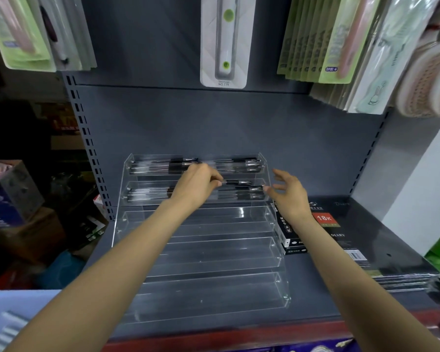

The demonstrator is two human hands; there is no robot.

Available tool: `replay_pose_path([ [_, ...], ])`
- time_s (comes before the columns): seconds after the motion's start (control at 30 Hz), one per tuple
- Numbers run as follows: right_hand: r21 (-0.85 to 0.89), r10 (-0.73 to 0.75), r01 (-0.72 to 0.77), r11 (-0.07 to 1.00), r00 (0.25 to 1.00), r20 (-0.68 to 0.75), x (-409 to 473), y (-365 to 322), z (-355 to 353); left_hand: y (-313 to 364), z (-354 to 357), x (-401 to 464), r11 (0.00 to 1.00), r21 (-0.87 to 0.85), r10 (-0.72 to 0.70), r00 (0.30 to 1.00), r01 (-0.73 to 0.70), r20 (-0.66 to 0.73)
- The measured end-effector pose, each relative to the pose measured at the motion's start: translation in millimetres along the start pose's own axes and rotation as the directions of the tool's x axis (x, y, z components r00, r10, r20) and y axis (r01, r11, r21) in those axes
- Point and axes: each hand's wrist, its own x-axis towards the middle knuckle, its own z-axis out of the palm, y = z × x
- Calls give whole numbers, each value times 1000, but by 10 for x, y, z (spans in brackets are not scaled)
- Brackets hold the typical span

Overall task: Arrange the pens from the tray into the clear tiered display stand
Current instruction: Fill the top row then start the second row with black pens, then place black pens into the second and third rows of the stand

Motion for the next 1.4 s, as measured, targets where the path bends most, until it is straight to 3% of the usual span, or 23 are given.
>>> replay_pose_path([
  [0.13,49,8,-13,999,996,84,-29,-16,-26,104,57,56,997,73,30,997,-36,73],
  [0.47,61,-22,16,998,995,95,13,32,-32,187,153,183,964,215,127,981,-157,147],
  [0.57,-25,-32,34,999,998,54,-12,21,-15,196,169,200,974,170,122,979,-150,166],
  [0.7,-373,-312,274,887,949,-44,-168,-92,78,120,97,96,994,-21,106,993,-105,50],
  [0.77,-364,-386,354,862,923,-15,-248,-227,178,56,12,-30,984,-126,127,992,-127,-5],
  [0.87,-227,-384,390,892,921,70,-352,-447,426,-87,-174,-299,970,-185,148,987,-156,-55],
  [1.03,-82,-391,411,908,902,184,-727,-867,1033,-645,-676,-928,976,-203,55,988,-84,-146],
  [1.17,-16,-438,460,888,855,278,-1189,-1280,1717,-1351,-1111,-1549,988,-142,-90,973,60,-213],
  [1.4,44,-368,417,908,740,563,-2218,-1804,3255,-2805,-1662,-2723,905,-114,-419,905,410,-71],
])
